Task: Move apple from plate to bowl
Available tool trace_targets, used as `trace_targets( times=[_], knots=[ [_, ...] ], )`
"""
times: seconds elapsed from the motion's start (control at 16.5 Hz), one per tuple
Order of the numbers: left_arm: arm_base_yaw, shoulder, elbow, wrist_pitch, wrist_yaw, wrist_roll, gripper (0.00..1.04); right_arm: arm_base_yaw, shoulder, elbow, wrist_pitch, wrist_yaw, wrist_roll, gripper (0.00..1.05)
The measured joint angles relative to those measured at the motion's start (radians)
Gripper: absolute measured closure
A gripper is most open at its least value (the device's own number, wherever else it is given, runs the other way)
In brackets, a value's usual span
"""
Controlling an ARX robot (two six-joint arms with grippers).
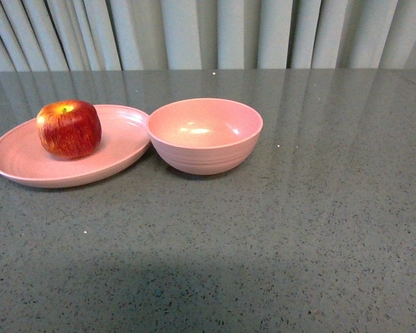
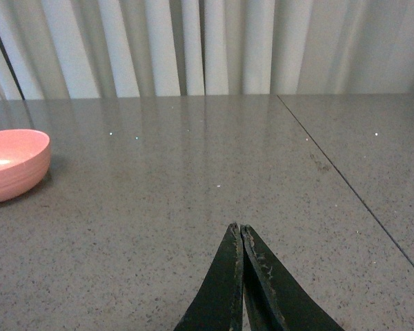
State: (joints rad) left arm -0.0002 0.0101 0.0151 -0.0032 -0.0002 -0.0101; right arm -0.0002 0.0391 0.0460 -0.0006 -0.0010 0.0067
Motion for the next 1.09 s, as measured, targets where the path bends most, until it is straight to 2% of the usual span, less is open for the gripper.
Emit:
trace_targets(
  times=[0.61, 0.67, 1.09],
  knots=[
    [0.000, 0.000, 0.000, 0.000, 0.000, 0.000, 0.07, 0.000, -0.035, -0.033, -0.004, 0.001, -0.001, 1.03],
    [0.000, 0.000, 0.000, 0.000, 0.000, 0.000, 0.07, 0.000, -0.035, -0.033, -0.004, 0.001, -0.001, 0.98],
    [0.000, 0.000, 0.000, 0.000, 0.000, 0.000, 0.07, 0.000, -0.035, -0.033, -0.004, 0.001, -0.001, 0.20]
  ],
)
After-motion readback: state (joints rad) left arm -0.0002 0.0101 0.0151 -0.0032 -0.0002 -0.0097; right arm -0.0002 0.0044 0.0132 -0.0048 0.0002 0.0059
